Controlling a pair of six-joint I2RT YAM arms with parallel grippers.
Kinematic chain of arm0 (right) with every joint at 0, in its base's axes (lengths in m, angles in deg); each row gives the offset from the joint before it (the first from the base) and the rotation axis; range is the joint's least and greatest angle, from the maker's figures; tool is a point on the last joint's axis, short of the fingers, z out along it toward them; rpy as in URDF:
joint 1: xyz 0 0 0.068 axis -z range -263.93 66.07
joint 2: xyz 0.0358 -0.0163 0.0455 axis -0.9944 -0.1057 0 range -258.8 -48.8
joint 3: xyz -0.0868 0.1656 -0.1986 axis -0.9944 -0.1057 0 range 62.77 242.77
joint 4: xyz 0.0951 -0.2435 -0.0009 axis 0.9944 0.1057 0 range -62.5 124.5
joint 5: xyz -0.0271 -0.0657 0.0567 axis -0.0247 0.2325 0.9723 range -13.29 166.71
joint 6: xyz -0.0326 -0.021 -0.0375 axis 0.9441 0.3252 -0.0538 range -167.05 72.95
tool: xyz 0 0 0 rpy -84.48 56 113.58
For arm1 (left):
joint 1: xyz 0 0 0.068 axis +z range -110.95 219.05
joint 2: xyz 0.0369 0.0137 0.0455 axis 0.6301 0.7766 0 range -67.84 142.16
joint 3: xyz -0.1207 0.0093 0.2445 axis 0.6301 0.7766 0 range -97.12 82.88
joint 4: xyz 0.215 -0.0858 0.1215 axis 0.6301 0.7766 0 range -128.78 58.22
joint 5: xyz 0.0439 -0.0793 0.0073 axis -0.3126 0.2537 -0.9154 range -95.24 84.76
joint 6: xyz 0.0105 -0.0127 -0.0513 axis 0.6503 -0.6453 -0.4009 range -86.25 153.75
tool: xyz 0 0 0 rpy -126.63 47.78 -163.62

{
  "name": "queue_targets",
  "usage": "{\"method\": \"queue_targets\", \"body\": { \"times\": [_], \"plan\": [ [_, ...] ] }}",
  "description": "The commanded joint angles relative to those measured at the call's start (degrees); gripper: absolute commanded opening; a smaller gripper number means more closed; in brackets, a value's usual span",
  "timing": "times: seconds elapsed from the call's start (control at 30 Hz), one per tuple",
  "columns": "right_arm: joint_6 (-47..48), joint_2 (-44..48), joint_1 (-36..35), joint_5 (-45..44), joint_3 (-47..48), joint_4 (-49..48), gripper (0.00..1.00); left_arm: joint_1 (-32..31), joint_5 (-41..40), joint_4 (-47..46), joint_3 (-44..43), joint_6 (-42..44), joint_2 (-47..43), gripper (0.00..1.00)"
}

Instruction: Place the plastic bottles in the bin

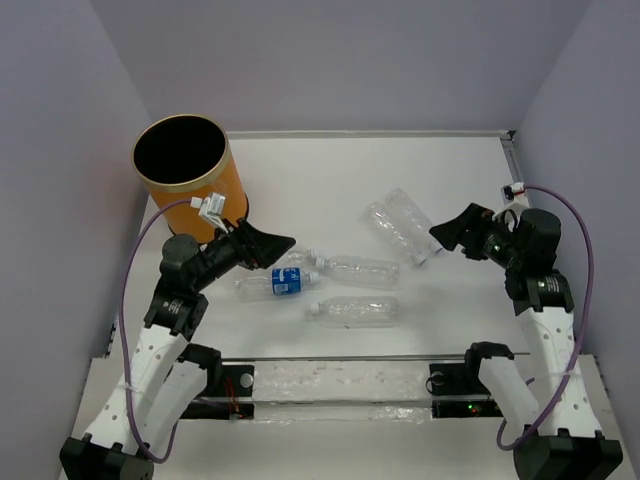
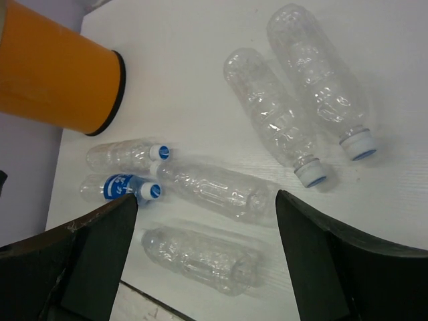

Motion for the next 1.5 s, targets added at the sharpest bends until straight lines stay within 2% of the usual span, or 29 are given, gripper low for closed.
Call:
{"method": "queue_targets", "body": {
  "times": [0.0, 0.13, 0.17, 0.27, 0.37, 0.5, 0.63, 0.7, 0.9, 1.1, 1.27, 1.47],
  "plan": [
    [2.35, -5.25, -0.19, -7.07, 2.58, -1.69, 0.89, -1.19, 2.79, -7.54, -0.68, -1.92, 2.56, 0.99],
    [4.28, -11.48, -0.19, -11.57, 4.86, -2.31, 0.89, -3.12, 4.28, -13.95, -0.42, -5.34, 7.13, 0.99],
    [5.42, -12.81, -0.19, -12.62, 5.47, -2.31, 0.89, -5.30, 3.85, -14.75, -0.68, -5.35, 8.36, 0.99],
    [7.53, -18.34, -0.19, -16.76, 8.20, -2.13, 0.89, -10.49, -1.24, -14.76, -4.19, -4.30, 14.24, 0.97],
    [9.03, -23.44, -0.19, -18.25, 10.75, -2.13, 0.87, -20.32, -11.14, -11.87, -11.64, -2.72, 23.02, 0.93],
    [9.91, -27.75, -0.71, -19.66, 12.42, -2.31, 0.87, -26.31, -20.49, -4.58, -20.69, -1.84, 37.94, 0.91],
    [11.23, -31.71, -1.24, -19.84, 13.65, -2.13, 0.87, -29.75, -28.40, -2.01, -27.92, -2.36, 47.12, 0.94],
    [11.93, -33.99, -1.24, -19.40, 14.62, -2.13, 0.87, -30.72, -32.18, -0.44, -32.38, -2.71, 52.72, 0.99],
    [12.90, -36.55, -2.47, -15.71, 15.50, -2.66, 0.89, -32.13, -41.57, 5.27, -42.94, -3.77, 66.88, 0.99],
    [12.73, -36.37, -4.31, -15.18, 14.97, -3.54, 0.90, -32.13, -48.26, 5.81, -49.45, -5.97, 74.19, 0.99],
    [12.55, -36.90, -4.85, -14.13, 14.01, -4.68, 0.91, -31.87, -50.29, 7.30, -55.34, -6.49, 80.78, 0.99],
    [12.46, -38.04, -5.46, -13.42, 14.53, -5.65, 0.91, -30.90, -50.91, 6.95, -58.34, -7.73, 84.66, 0.99]
  ]
}}
